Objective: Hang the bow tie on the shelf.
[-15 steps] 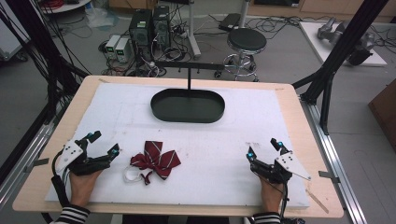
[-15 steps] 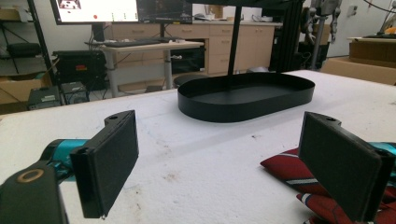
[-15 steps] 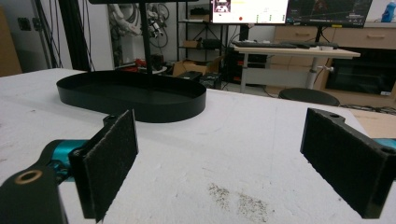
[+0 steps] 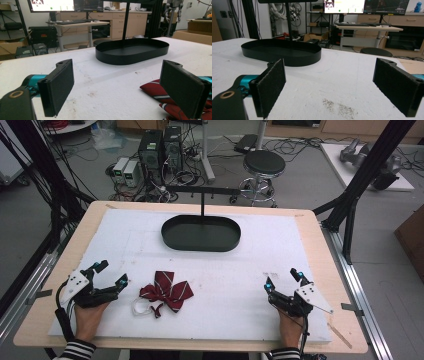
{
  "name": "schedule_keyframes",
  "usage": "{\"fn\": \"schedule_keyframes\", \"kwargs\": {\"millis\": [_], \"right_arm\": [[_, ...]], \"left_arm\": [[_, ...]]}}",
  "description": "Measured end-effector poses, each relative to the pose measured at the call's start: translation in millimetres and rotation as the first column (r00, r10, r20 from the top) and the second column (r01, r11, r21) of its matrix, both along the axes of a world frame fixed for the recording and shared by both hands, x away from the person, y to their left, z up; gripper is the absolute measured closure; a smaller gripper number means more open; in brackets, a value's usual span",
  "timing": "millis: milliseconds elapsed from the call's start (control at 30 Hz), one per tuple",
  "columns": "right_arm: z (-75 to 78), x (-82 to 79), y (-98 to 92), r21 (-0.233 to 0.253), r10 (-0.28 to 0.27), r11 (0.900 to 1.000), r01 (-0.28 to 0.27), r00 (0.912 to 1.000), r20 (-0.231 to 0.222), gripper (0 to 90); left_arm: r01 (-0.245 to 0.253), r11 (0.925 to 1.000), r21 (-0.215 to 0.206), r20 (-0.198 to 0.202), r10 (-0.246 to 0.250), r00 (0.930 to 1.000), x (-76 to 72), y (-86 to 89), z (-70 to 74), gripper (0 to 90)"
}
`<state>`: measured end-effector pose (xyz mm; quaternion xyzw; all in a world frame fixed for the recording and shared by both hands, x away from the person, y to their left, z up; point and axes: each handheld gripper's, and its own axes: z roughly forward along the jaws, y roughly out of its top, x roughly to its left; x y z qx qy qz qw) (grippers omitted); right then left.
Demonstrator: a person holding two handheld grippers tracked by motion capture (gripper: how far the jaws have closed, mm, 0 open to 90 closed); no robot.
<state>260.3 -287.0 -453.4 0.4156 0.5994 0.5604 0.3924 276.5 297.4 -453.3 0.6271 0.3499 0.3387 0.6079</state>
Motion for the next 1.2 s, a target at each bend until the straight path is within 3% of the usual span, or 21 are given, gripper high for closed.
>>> {"fn": "schedule_keyframes", "kwargs": {"millis": [667, 800, 967, 1067, 1200], "right_arm": [[0.1, 0.1, 1.1, -0.008, -0.002, 1.0, 0.002, 1.0, -0.003, 10.2], [0.2, 0.1, 1.2, -0.008, -0.002, 1.0, 0.002, 1.0, -0.003, 10.3], [0.1, 0.2, 1.2, -0.011, -0.004, 1.0, 0.004, 1.0, -0.001, 10.2], [0.1, 0.1, 1.3, -0.012, -0.004, 1.0, 0.004, 1.0, -0.001, 10.3], [0.2, 0.0, 1.2, -0.007, -0.004, 1.0, 0.004, 1.0, -0.004, 10.3]], "left_arm": [[-0.001, 0.9998, 0.019, -0.012, 0.001, 0.9999, 1.7, -1.7, 4.8, 12.8], [0.012, 0.9994, 0.033, -0.015, -0.012, 0.9998, -1.1, -2.6, 12.6, 12.8], [0.018, 0.9943, 0.105, -0.022, -0.016, 0.9996, -4.6, -2.8, 28.1, 12.8], [0.027, 0.9934, 0.111, -0.039, -0.022, 0.999, -5.2, -2.5, 38.1, 12.8], [0.036, 0.9878, 0.151, -0.077, -0.025, 0.9967, -6.1, -3.8, 51.5, 12.8]]}}
